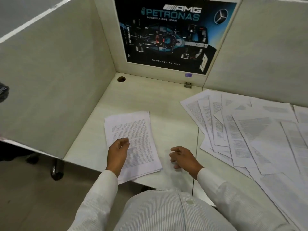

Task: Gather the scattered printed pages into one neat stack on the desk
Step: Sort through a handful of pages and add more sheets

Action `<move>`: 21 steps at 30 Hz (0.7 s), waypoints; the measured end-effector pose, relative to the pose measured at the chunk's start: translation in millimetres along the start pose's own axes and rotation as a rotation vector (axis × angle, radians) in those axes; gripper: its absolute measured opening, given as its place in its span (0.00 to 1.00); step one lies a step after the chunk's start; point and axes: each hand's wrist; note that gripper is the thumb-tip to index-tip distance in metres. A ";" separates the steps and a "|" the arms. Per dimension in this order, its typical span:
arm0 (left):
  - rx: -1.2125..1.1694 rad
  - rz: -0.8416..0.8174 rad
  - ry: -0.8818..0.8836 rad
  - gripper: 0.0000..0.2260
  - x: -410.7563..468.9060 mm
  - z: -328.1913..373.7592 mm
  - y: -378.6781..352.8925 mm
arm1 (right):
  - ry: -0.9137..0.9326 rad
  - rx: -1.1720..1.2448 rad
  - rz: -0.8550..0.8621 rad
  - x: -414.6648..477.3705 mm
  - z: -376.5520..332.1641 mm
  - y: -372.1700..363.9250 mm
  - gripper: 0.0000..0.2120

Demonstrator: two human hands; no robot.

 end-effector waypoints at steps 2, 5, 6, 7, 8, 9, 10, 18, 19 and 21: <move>-0.007 -0.065 -0.007 0.10 2.9 4.1 -17.0 | -0.010 0.058 0.058 -8.2 12.4 16.4 0.11; 0.012 -0.167 -0.009 0.09 7.0 9.0 -45.7 | -0.016 0.148 0.139 -23.4 29.6 39.4 0.06; 0.022 -0.195 -0.006 0.09 8.3 10.6 -56.1 | -0.012 0.180 0.167 -28.3 34.8 47.2 0.06; 0.028 -0.223 -0.004 0.08 9.4 11.7 -66.4 | -0.008 0.204 0.198 -33.1 39.4 55.1 0.05; 0.032 -0.251 0.000 0.08 10.4 12.8 -76.9 | -0.003 0.223 0.231 -37.3 43.5 62.8 0.05; 0.033 -0.282 0.003 0.07 11.1 13.7 -87.3 | 0.005 0.241 0.268 -41.3 47.0 70.7 0.05; 0.040 -0.316 0.008 0.07 11.4 15.1 -97.7 | 0.017 0.259 0.306 -44.7 49.4 78.5 0.05; 0.205 -0.542 0.082 0.09 33.7 24.7 -185.1 | 0.130 0.123 0.640 -61.6 60.0 148.1 0.03; 0.231 -0.556 0.090 0.10 37.1 28.1 -197.7 | 0.134 0.051 0.679 -62.1 60.9 157.3 0.03; 0.281 -0.569 0.089 0.16 44.0 36.8 -222.7 | 0.133 -0.076 0.749 -60.5 62.9 175.1 0.06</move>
Point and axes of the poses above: each hand's wrist, its own x-axis towards the middle knuckle, its own y-axis out of the back of the hand, z = x × y, and after that the axes turned 11 degrees about -z, right-handed
